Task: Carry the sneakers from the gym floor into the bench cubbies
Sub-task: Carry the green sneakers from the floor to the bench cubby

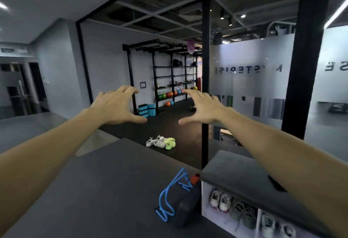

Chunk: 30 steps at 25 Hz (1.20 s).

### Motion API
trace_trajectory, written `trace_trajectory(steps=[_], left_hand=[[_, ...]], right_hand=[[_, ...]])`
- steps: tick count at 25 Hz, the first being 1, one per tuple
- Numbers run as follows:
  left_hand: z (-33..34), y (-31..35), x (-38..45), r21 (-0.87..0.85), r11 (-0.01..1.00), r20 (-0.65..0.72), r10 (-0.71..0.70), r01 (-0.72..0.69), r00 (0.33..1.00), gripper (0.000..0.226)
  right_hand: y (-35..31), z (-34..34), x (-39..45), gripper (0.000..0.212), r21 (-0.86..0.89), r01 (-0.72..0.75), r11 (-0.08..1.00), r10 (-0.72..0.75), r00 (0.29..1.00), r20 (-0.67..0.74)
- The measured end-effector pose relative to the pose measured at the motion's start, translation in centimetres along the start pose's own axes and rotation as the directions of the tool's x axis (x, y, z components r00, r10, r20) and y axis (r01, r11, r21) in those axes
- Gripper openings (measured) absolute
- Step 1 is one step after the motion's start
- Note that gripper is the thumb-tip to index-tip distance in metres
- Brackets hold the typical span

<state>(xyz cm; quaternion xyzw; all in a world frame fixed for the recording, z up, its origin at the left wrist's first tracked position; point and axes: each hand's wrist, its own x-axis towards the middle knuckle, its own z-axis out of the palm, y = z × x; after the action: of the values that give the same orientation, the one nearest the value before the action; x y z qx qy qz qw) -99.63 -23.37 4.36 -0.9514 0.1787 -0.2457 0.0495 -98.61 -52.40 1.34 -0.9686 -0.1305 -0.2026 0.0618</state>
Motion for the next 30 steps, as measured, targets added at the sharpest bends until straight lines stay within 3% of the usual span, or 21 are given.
trace_trajectory(steps=[10,22,30], left_hand=[[12.8,-10.8,9.1,-0.067,0.996,0.073,0.061,-0.056,0.995,0.105],[33.5,-21.3,29.3,-0.122,0.992,0.233,0.071,-0.044,0.97,0.102],[46.0,-32.6,43.8,-0.171,0.98,0.222,0.143,-0.106,0.964,0.102]], right_hand=[[-1.9,9.8,13.2,0.114,-0.014,-0.099,0.995,0.099,0.992,0.076],[3.2,27.5,37.9,0.112,0.023,-0.125,0.992,0.116,0.967,0.227],[4.3,37.8,54.8,0.115,0.0,-0.192,0.981,0.186,0.953,0.239]])
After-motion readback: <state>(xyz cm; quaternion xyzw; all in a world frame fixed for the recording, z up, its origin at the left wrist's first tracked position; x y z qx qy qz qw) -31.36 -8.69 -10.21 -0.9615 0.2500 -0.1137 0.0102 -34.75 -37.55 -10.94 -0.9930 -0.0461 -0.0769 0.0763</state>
